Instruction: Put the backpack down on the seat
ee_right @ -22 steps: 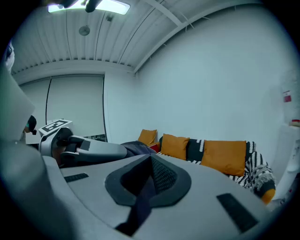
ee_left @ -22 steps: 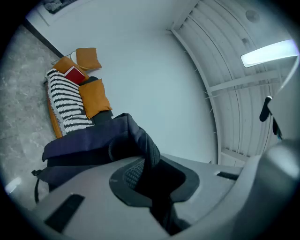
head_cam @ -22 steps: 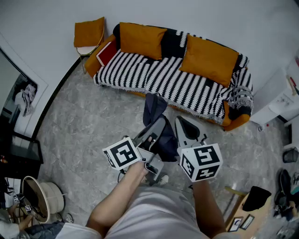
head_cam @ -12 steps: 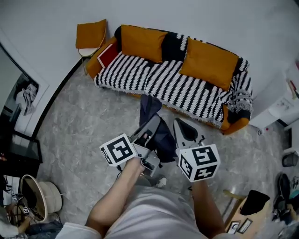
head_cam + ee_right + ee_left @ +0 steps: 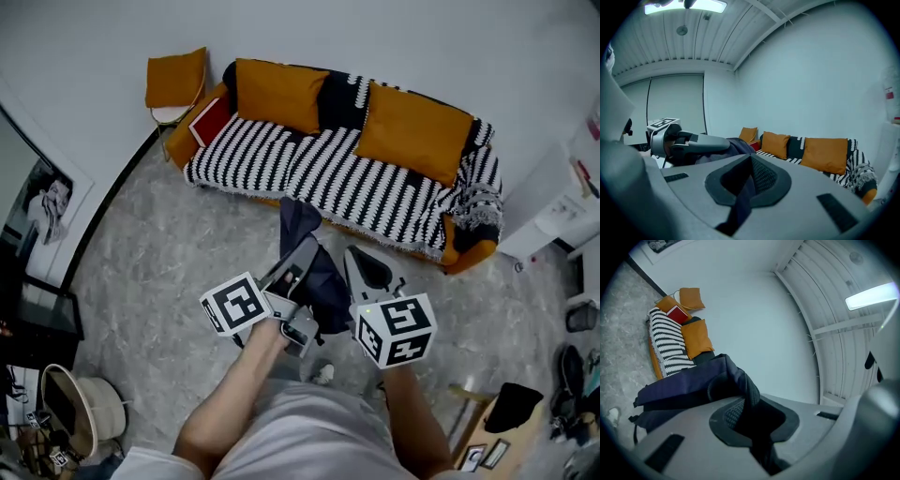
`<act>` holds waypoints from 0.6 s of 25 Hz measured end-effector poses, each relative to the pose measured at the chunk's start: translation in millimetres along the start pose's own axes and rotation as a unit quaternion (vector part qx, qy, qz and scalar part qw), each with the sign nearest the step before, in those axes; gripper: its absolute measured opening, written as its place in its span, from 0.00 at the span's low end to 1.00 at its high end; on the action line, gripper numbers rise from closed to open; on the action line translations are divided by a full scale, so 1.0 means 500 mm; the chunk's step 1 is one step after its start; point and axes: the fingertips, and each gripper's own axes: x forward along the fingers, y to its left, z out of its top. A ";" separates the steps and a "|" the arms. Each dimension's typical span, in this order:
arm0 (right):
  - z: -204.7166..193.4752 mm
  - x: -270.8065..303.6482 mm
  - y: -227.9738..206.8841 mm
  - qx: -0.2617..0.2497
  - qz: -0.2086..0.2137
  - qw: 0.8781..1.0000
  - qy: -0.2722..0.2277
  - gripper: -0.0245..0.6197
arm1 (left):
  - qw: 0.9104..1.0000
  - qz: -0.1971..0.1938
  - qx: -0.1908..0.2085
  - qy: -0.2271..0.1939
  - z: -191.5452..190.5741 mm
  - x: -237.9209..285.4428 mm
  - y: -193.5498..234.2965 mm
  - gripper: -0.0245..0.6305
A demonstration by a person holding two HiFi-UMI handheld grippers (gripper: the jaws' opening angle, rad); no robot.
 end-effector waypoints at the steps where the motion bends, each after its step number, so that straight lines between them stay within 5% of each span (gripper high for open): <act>1: 0.003 0.006 -0.001 -0.002 -0.003 1.000 0.000 0.04 | 1.000 -0.002 -0.001 0.002 0.006 0.006 0.002 0.09; 15: 0.047 0.203 -0.048 0.002 -0.028 0.999 0.017 0.04 | 0.999 -0.014 -0.020 0.032 0.144 0.114 0.092 0.09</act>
